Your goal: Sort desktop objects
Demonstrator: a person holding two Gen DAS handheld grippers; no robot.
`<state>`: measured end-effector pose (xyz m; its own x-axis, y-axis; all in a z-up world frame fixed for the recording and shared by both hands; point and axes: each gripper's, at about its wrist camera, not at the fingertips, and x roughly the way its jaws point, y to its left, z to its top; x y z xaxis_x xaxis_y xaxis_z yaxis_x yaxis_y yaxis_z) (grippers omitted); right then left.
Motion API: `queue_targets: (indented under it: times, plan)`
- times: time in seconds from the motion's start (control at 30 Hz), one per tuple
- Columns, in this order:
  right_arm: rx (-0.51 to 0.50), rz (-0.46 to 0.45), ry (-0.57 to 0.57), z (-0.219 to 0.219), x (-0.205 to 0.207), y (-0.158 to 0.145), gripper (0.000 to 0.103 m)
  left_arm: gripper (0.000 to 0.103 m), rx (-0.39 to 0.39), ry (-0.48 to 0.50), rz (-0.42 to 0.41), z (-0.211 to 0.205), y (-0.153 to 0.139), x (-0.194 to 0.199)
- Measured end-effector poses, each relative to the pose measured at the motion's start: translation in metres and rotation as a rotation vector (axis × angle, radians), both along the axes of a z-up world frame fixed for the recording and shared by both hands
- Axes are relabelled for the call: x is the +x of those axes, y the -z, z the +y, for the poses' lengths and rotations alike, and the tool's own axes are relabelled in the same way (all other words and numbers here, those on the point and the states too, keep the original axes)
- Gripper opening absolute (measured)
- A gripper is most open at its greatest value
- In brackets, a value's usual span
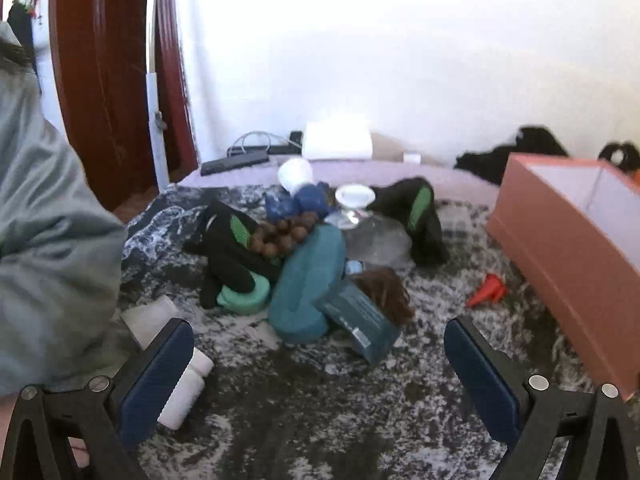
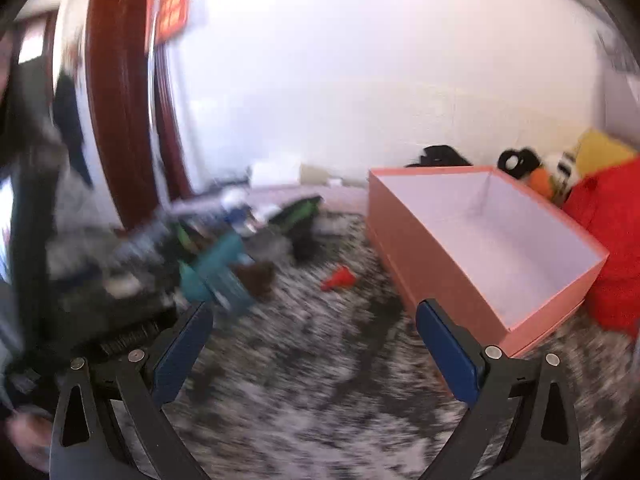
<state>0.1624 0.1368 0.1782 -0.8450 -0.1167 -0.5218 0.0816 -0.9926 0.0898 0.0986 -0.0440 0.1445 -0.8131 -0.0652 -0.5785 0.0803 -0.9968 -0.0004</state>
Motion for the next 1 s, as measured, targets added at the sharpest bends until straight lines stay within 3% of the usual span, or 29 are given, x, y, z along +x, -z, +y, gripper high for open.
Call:
queue_targets:
  times: [0.1,0.17,0.27,0.37,1.0]
  plan:
    - [0.044,0.03,0.023,-0.008,0.012,-0.027,0.103,0.103,-0.037,0.003,0.018,-0.007,-0.007,0.01]
    - [0.007,-0.006,0.028,-0.005,0.015,-0.034,0.103,0.103,-0.073,0.01,0.035,-0.009,-0.011,0.019]
    - [-0.09,-0.044,-0.015,0.002,0.018,-0.032,0.103,0.103,-0.027,0.029,0.027,-0.01,-0.018,0.024]
    - [-0.058,-0.048,0.03,-0.001,0.022,-0.034,0.103,0.103,-0.026,0.043,0.026,-0.007,-0.02,0.026]
    - [-0.091,-0.066,0.082,0.021,0.008,-0.023,0.103,0.103,-0.008,0.033,-0.002,-0.012,-0.012,0.018]
